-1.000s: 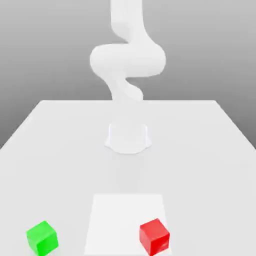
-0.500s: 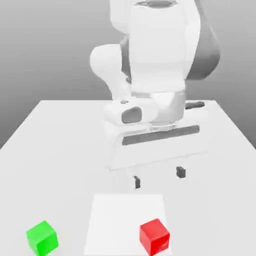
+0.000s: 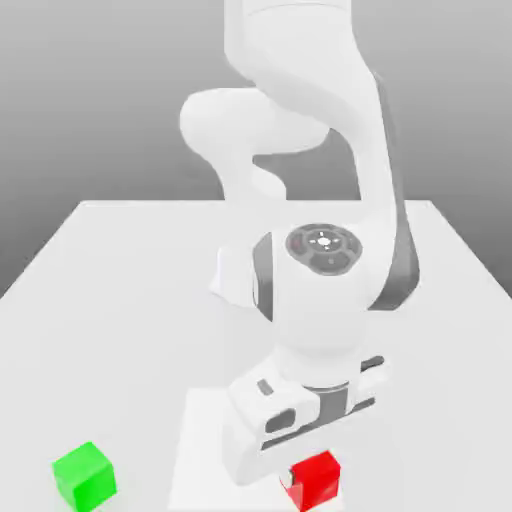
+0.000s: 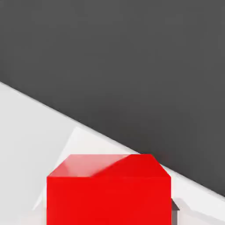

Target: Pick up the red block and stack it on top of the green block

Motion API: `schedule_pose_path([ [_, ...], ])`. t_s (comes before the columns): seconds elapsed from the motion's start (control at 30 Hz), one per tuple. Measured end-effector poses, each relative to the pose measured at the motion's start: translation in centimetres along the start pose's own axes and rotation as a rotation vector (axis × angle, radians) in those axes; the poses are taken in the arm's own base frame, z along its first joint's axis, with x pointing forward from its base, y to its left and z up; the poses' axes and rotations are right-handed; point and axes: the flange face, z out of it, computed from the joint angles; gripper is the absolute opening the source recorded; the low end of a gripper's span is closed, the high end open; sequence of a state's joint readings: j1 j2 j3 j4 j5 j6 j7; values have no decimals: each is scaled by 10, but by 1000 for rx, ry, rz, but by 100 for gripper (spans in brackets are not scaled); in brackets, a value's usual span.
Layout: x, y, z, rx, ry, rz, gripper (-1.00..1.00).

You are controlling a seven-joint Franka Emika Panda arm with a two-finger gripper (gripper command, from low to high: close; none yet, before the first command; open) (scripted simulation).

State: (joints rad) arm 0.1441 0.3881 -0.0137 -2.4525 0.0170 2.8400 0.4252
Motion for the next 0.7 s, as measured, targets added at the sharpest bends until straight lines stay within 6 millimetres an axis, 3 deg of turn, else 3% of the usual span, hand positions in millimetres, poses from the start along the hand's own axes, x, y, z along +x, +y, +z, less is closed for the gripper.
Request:
schedule_pose_path([
  [0.07,1,0,-13,0,0,0,-100],
  [0.2,3,5,-58,0,0,15,-100],
  [0.33,44,93,-77,-2,-1,290,-100],
  [0.47,66,191,-89,0,-1,564,-100],
  [0.53,74,233,-72,2,-1,682,-100],
  [0.57,75,242,-59,2,-1,707,-100],
  [0.6,74,247,-46,2,0,720,100],
  [0.7,74,247,-46,2,0,720,100],
])
